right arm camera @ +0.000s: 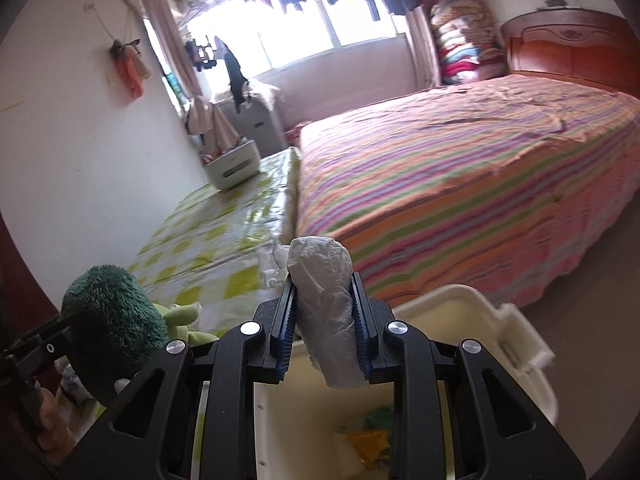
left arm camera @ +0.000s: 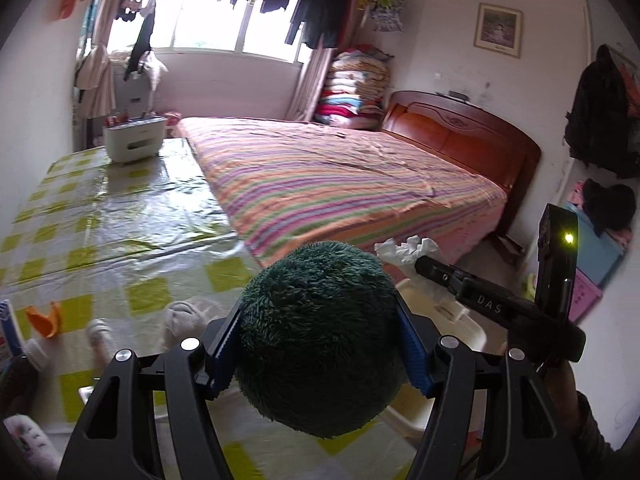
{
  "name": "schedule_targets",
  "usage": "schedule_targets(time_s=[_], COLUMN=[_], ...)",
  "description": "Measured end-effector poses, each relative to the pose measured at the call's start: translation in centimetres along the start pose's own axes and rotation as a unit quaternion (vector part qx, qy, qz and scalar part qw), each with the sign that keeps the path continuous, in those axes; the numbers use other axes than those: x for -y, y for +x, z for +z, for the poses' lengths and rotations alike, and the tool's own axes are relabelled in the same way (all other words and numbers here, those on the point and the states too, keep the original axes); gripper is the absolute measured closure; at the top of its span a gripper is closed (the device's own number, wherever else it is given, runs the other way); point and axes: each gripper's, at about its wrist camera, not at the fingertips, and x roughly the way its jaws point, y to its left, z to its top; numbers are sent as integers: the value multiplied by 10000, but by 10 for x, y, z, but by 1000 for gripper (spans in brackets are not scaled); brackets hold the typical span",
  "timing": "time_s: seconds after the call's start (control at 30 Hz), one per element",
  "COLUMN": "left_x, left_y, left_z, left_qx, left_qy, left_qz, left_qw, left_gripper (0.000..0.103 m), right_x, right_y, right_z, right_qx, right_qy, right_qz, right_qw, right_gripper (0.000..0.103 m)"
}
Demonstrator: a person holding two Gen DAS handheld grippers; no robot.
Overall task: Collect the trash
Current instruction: 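Release the tissue into the bin with the right tool while the left carries the ball over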
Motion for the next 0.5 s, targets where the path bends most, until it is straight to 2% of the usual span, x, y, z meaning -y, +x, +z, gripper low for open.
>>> schedule_targets(time_s=[0.13, 0.2, 0.27, 0.33, 0.5], left_x=[17, 23, 28, 31, 40], left_y=[8, 12, 16, 20, 31], left_z=[0, -2, -2, -3, -7], left_qx=[-63, -89, -132, -178, -296], left_qy=[138, 177, 198, 200, 232], left_qz=[-112, -158, -201, -252, -296], left_qw=[9998, 9997, 9995, 9993, 9989], left_gripper=[38, 38, 38, 38, 38], right_x=[16, 25, 30, 34, 41], right_y=[-10, -15, -20, -27, -36], right_z=[-9, -11, -13, -13, -9], right_qx=[40, 72, 154, 285, 531], right_qy=[189, 332, 430, 521, 678], right_qz=[-157, -141, -182, -160, -203], right_qw=[9997, 9993, 9988, 9981, 9961], right_gripper=[75, 71, 51, 45, 45])
